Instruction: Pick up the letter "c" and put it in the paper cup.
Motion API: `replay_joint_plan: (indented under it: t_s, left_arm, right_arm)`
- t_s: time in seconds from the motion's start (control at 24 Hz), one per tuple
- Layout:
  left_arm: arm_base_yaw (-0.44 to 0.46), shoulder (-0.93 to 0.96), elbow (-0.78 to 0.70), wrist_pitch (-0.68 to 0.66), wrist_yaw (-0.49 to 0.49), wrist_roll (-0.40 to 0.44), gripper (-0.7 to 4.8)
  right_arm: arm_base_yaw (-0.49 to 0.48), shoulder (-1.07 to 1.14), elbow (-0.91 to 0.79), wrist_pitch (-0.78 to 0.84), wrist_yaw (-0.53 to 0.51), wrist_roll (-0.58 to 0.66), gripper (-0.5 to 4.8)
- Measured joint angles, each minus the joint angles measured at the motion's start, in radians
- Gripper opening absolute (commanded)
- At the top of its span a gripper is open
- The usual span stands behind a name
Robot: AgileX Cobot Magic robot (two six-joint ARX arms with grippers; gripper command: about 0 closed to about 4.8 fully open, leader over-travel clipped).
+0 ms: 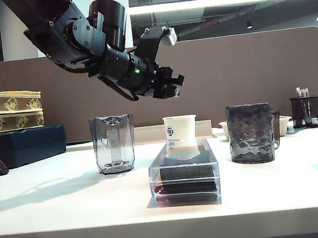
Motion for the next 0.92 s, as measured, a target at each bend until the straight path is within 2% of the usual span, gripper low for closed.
replay_joint_plan:
  t_s: [0.79,0.92]
  left_arm:
    - [0.001,0.102,0.027,0.044,0.011,-0.003,0.68]
    - [0.002,0.107,0.053,0.04,0.011,-0.003,0.86]
  right_arm:
    - [0.024,0.001,0.0,-0.025,0.002,0.0,1.49]
    - [0.026,0.001,0.0,-0.026,0.001,0.0,1.49]
